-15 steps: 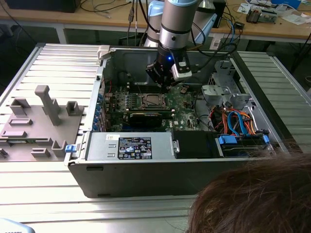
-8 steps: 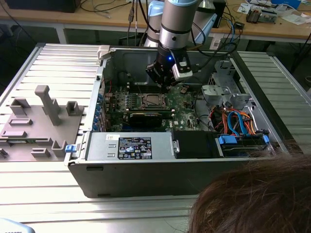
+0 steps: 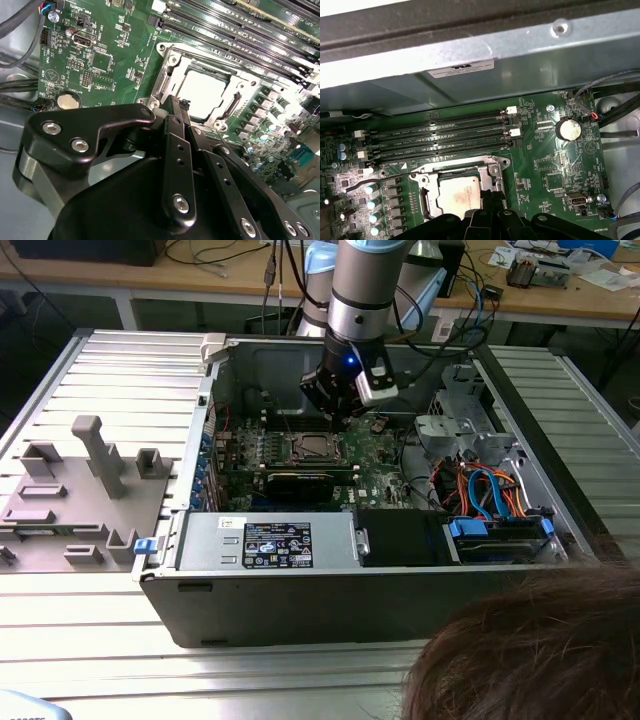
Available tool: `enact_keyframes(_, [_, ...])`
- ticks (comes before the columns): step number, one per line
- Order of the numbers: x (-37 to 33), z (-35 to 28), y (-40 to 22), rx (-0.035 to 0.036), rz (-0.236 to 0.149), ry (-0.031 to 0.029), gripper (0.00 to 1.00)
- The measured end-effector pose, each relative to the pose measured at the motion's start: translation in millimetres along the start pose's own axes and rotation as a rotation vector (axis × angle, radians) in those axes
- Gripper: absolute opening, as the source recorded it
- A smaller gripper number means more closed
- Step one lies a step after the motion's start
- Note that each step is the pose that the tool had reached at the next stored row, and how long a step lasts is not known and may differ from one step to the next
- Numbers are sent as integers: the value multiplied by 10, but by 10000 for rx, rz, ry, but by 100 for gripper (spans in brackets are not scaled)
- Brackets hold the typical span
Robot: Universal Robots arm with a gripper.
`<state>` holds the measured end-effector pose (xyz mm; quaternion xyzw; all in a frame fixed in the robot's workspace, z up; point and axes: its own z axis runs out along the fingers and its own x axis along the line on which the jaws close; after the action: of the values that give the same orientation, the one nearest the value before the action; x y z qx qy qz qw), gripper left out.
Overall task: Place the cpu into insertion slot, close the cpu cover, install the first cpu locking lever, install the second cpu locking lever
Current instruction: 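Install the first cpu locking lever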
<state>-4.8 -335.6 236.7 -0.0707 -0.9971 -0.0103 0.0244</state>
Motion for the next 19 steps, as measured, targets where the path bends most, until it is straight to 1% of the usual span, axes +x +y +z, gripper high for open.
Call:
enact_keyframes(7, [0,0,0,12,-233,4,11])
enact_keyframes(10, [0,0,0,55,-1100,19,11])
enact_keyframes(11, [0,0,0,65,-1288,22,11])
enact_keyframes(12, [0,0,0,70,-1393,24,11])
enact_keyframes(19, [0,0,0,78,-1573,27,11])
